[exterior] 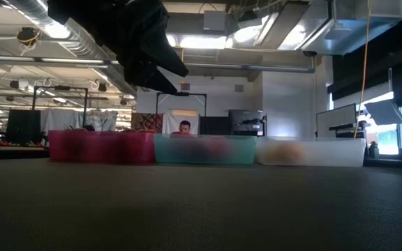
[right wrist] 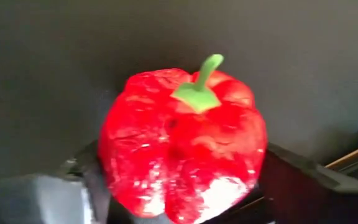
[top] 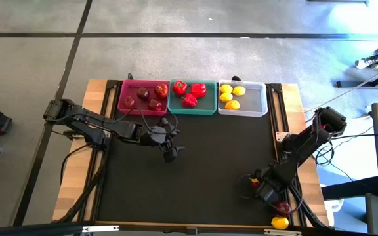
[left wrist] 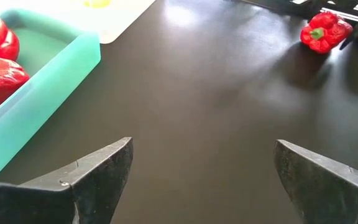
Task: Sort produce into baskets
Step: Put the red bell pepper into the green bin
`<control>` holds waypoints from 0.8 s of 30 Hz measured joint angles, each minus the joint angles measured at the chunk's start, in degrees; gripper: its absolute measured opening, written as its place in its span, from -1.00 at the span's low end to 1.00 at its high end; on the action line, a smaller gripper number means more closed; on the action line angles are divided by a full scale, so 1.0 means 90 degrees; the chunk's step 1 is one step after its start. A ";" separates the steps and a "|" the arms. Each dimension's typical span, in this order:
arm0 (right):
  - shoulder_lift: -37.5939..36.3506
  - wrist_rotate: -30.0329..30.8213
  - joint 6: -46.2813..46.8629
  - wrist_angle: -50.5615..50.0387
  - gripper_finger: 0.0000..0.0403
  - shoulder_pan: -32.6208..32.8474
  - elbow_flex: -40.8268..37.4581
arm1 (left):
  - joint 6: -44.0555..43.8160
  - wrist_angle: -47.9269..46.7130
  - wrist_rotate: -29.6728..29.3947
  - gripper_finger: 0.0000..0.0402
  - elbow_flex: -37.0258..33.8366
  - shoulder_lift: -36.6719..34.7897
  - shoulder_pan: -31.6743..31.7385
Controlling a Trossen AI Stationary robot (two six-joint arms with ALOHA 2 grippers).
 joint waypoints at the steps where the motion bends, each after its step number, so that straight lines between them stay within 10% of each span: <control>1: 0.0000 0.0000 -0.0034 0.0003 0.43 0.0000 0.0000 | -0.0004 0.0000 0.0000 0.90 0.0000 0.0000 0.0001; 9: -0.0019 0.0203 -0.0630 -0.0028 -0.25 -0.0156 0.0023 | -0.0071 0.0000 0.0000 0.90 0.0000 0.0000 0.0000; 24: -0.0044 0.3465 -0.3085 0.1347 -0.16 -0.1243 0.0523 | 0.0035 0.0430 0.0000 0.90 0.0000 0.0000 -0.0013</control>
